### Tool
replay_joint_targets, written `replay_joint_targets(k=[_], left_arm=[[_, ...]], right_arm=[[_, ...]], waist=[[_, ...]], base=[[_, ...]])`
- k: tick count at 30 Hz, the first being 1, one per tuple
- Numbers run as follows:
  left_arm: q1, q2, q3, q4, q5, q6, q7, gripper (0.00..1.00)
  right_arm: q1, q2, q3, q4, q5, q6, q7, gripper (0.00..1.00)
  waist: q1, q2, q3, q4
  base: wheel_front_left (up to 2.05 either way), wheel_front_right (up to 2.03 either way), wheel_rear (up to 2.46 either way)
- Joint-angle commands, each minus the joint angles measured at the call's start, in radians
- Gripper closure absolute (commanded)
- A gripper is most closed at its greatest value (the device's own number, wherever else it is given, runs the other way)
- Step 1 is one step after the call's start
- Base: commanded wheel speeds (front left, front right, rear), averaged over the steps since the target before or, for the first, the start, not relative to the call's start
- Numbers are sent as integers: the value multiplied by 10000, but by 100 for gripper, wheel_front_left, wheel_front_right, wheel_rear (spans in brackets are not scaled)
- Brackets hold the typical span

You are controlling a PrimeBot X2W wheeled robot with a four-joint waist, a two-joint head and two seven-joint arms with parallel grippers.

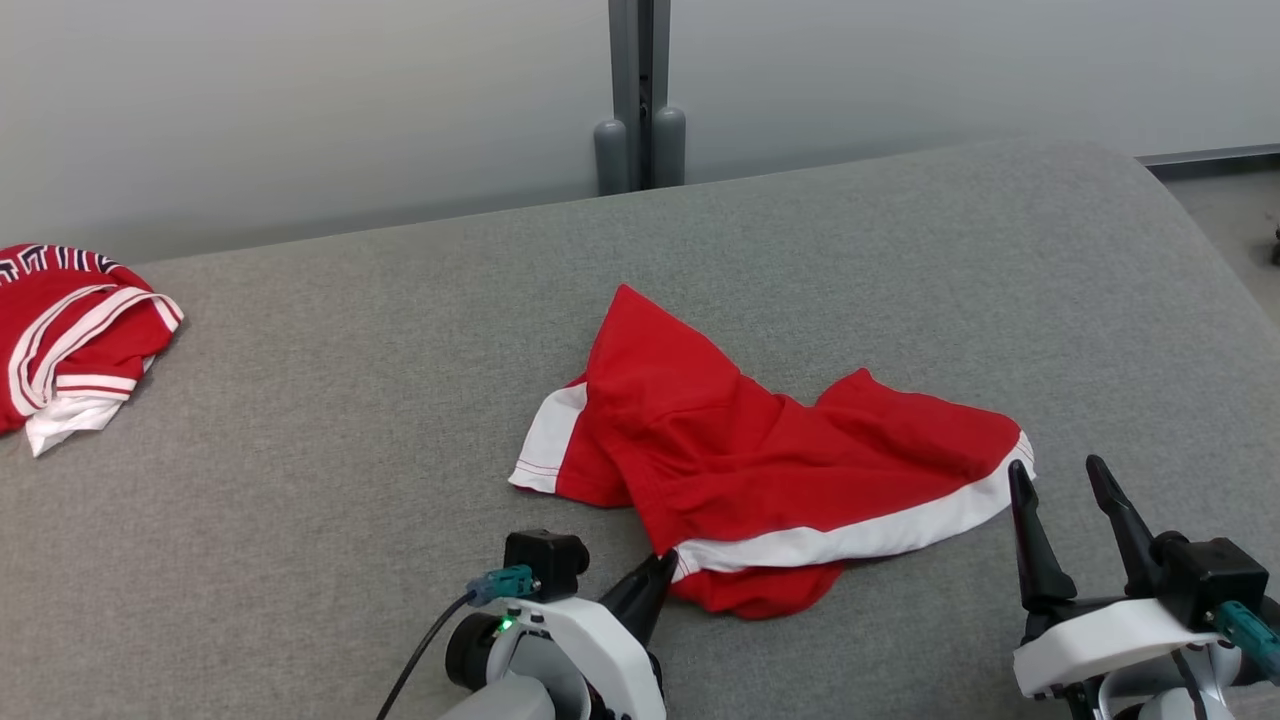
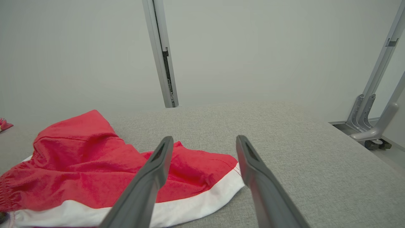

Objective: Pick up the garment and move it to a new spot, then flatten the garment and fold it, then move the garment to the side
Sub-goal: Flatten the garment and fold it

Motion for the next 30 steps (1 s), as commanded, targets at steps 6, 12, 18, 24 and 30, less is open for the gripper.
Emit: replay_joint_targets(k=[6,12,18,24,30], left_arm=[[158,63,1532,-140,1018,181,-60,100],[779,312,3094,-397,2223,235,-61,100],[1309,461,4173,-586,2982,217,-62,100],[1594,446,4751,-480,3571,36,-63,100],[1689,295,5112,-372,3883,-136,-63,100]], right_arm=[[305,-53,-292,163,-106,2,-46,0],[526,-52,-525,856,-546,2,65,0],[535,-58,-380,1670,-877,2,300,0],[230,-55,68,2527,-1447,2,480,0],[-139,-53,515,3329,-1623,2,465,0]], waist=[[0,-1,-258,350],[0,-1,-466,697],[0,-1,-485,877],[0,-1,-378,934],[0,-1,-270,956]], base=[[0,0,0],[0,0,0],[0,0,0],[0,0,0],[0,0,0]])
